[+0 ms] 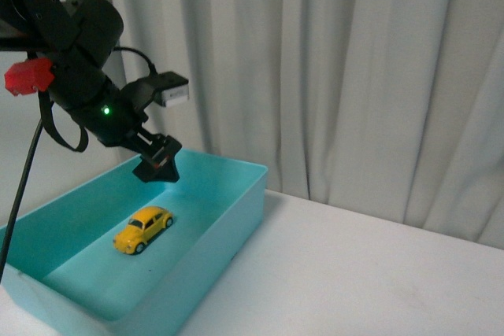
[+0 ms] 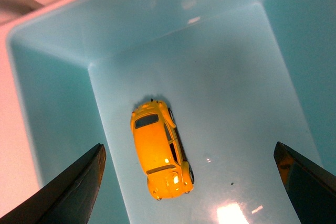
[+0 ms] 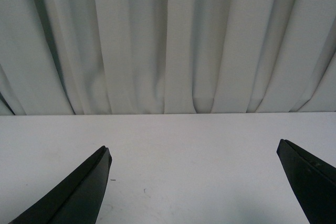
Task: Wind up and store yellow beetle toy
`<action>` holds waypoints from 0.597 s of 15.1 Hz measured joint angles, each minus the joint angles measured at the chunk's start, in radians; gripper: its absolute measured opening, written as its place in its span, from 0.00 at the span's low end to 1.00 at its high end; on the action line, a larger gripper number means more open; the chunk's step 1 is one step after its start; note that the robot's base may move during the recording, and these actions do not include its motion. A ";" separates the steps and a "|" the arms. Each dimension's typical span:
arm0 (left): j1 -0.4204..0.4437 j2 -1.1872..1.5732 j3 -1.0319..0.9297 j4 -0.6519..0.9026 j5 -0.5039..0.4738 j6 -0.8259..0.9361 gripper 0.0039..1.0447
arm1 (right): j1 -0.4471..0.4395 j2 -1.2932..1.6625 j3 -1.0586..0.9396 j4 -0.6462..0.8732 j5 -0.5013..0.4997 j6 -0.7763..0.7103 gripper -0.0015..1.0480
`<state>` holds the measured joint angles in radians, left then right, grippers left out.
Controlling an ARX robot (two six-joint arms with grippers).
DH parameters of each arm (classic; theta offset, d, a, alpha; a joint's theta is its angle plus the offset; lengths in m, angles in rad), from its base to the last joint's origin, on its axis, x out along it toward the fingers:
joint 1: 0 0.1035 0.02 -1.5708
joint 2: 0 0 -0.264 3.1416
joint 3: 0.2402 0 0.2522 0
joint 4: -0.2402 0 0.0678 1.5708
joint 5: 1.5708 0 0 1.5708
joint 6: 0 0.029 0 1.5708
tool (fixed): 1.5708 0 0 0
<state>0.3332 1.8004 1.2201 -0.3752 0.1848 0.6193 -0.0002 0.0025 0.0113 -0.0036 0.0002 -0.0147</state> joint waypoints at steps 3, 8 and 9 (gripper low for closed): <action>0.050 -0.218 -0.127 0.092 0.091 0.016 0.94 | 0.000 0.000 0.000 0.000 0.000 0.000 0.94; -0.059 -0.635 -0.752 1.067 0.105 -0.543 0.42 | 0.000 0.000 0.000 0.000 0.000 0.000 0.94; -0.080 -0.673 -0.814 1.087 0.076 -0.571 0.32 | 0.000 0.000 0.000 -0.001 0.000 0.000 0.94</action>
<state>0.2527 1.1278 0.4061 0.7120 0.2611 0.0486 -0.0002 0.0025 0.0113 -0.0044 0.0006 -0.0147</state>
